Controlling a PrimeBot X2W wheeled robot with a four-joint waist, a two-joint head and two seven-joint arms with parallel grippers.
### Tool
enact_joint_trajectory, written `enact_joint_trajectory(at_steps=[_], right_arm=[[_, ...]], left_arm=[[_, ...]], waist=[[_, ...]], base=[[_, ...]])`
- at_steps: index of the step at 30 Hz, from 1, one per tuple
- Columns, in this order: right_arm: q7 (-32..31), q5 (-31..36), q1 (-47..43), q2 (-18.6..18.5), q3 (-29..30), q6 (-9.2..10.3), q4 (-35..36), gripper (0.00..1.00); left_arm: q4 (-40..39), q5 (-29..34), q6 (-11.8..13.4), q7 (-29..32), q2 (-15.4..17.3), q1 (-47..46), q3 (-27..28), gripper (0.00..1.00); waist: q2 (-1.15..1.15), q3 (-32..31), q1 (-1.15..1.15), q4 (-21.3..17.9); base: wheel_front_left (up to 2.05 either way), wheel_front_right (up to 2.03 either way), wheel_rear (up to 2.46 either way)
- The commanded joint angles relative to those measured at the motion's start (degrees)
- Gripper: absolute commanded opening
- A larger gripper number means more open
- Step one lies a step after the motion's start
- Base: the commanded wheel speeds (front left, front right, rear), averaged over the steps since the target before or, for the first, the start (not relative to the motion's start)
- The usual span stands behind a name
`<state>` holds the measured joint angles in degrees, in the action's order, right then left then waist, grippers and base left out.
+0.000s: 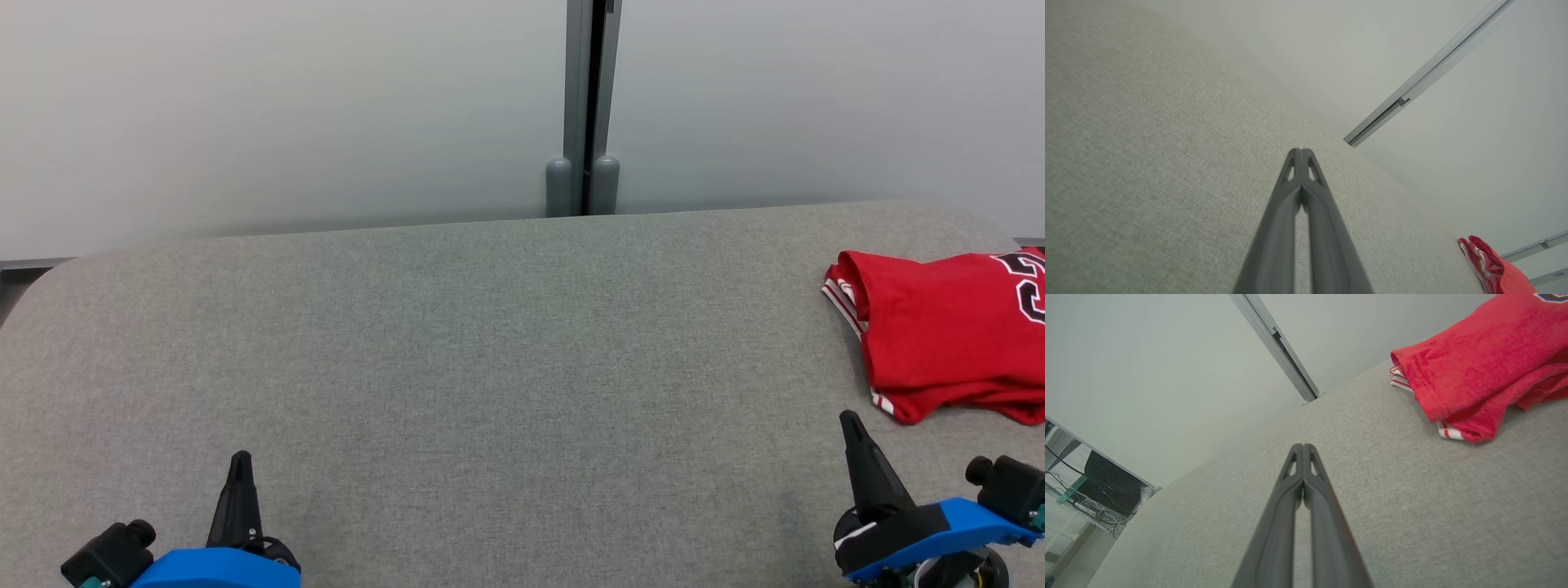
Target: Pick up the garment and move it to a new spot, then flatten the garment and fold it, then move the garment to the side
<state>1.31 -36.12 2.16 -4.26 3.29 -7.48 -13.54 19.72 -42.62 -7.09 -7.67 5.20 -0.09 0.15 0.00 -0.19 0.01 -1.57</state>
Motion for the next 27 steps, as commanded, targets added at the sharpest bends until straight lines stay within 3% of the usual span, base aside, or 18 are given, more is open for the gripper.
enact_joint_trajectory(at_steps=[1, 27], right_arm=[[-0.38, -2.76, 1.6, -0.07, 0.34, -0.01, 0.8, 0.0], [-3.19, -22.84, 2.76, 0.5, 1.48, -0.01, 0.36, 0.0]], left_arm=[[-1.15, -2.33, -0.16, 0.53, 0.11, -1.78, 0.66, 0.0], [-2.96, -20.09, -0.32, 5.69, -0.8, -3.62, 2.84, 0.0]], waist=[[0.0, 0.0, 0.0, 0.03], [0.0, 0.11, 0.0, 0.46]], base=[[0.0, 0.0, 0.0], [0.0, 0.0, 0.0]])
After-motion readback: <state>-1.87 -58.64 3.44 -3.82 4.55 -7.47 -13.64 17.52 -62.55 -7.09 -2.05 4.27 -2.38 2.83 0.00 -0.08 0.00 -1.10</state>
